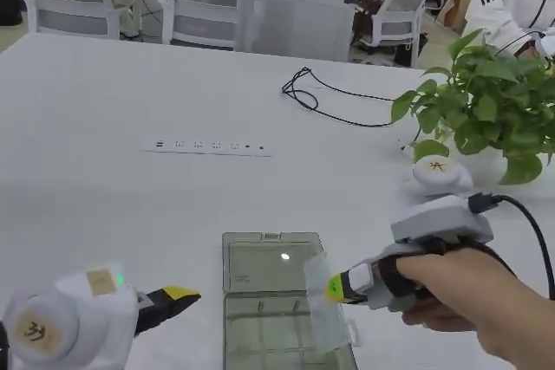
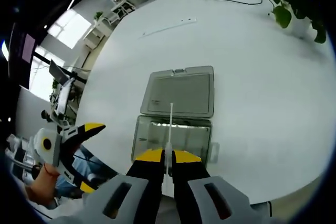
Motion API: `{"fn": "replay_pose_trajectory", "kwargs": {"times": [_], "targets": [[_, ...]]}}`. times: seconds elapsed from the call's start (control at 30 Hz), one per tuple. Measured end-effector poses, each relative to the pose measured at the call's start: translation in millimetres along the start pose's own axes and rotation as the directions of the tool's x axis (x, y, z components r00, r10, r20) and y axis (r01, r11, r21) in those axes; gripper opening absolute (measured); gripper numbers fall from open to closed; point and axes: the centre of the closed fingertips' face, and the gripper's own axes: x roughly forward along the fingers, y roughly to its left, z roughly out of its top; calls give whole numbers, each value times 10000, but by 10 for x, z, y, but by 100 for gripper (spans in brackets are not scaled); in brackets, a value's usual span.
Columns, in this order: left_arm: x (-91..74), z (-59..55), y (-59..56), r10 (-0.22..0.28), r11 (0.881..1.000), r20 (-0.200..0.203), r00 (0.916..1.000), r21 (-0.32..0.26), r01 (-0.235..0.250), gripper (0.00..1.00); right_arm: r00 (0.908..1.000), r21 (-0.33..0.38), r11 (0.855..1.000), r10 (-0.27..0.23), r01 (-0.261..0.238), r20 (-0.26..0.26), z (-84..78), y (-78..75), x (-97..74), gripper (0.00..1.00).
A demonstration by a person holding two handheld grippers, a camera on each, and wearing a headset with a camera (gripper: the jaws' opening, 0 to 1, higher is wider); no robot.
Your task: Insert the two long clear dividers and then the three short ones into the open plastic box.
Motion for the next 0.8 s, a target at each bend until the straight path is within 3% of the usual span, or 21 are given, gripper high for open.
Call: {"fn": "replay_pose_trajectory", "kwargs": {"times": [0.4,0.8], "targets": [[37,-59,3,-251,9997,26,9997,5,251,92,9960,380,9979,-501,530,-734,-133,-84,209,7],[46,-64,4,-294,9995,127,9995,-149,296,92,9931,588,9954,-697,755,-944,-194,-164,309,7]]}}
